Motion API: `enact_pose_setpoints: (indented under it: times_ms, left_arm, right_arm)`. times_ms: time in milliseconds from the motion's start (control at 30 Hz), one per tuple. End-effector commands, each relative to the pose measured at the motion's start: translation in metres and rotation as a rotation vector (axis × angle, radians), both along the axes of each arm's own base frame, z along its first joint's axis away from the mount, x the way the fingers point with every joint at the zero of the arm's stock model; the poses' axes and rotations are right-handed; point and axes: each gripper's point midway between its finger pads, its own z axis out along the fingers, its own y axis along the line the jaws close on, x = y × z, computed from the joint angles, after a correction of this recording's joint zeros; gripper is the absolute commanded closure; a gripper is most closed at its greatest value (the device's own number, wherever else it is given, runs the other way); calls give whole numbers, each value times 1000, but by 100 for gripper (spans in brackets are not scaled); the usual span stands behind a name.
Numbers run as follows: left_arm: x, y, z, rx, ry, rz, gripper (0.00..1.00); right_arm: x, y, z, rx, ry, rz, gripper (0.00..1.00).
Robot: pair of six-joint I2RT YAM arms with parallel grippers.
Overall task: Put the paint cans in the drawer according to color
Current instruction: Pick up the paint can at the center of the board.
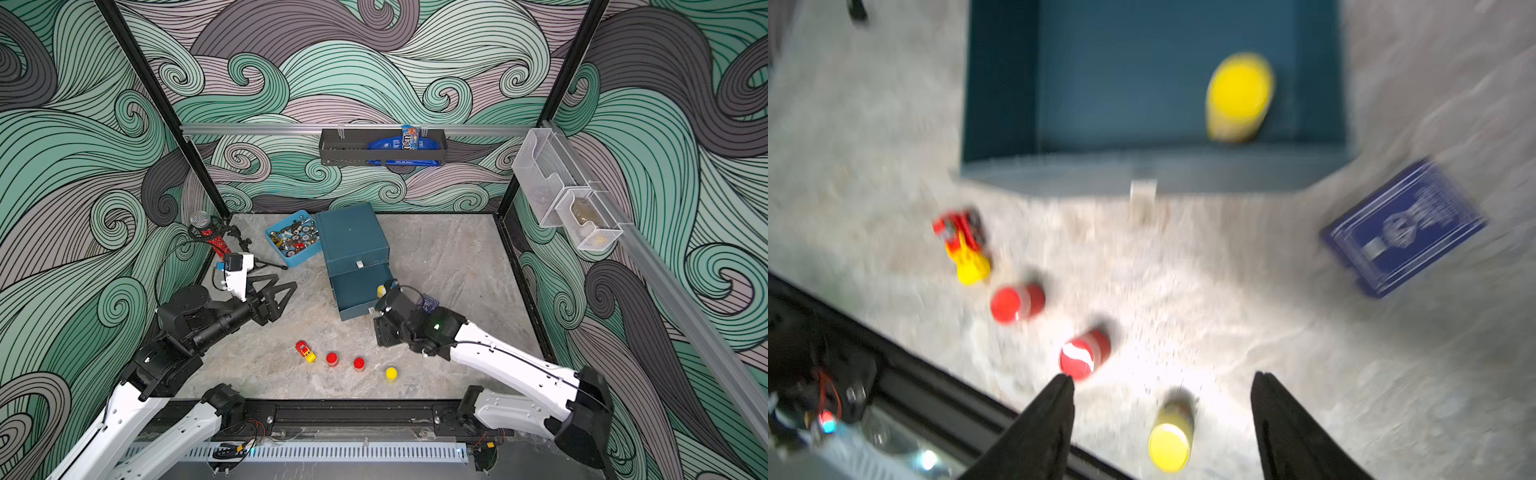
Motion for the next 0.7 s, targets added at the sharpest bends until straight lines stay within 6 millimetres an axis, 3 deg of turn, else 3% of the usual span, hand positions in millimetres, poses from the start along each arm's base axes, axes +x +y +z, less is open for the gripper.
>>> enact_pose_setpoints:
  times_ms: [0,100,200,367,533,667]
  left_arm:
    - [0,0,17,-18,-37,2,24]
    - [-1,0,17,-20,-34,0,24]
    - [-1,-1,16,-24,-30,-2,25]
    - [-2,0,18,-30,-30,0,24]
    - [-2,0,17,-37,-23,0,24]
    - [-2,0,17,-38,-23,-2,24]
  right_arm:
    - [-52,-2,-31,-52,159,81,25]
    - [-70,-4,-55,-123,218,131,21]
    - [-71,-8,-73,-164,237,126,21]
    - [-70,-13,-99,-224,272,109,29]
    - [-59,-5,-103,-223,241,103,43]
    - [-54,-6,-105,-237,233,101,47]
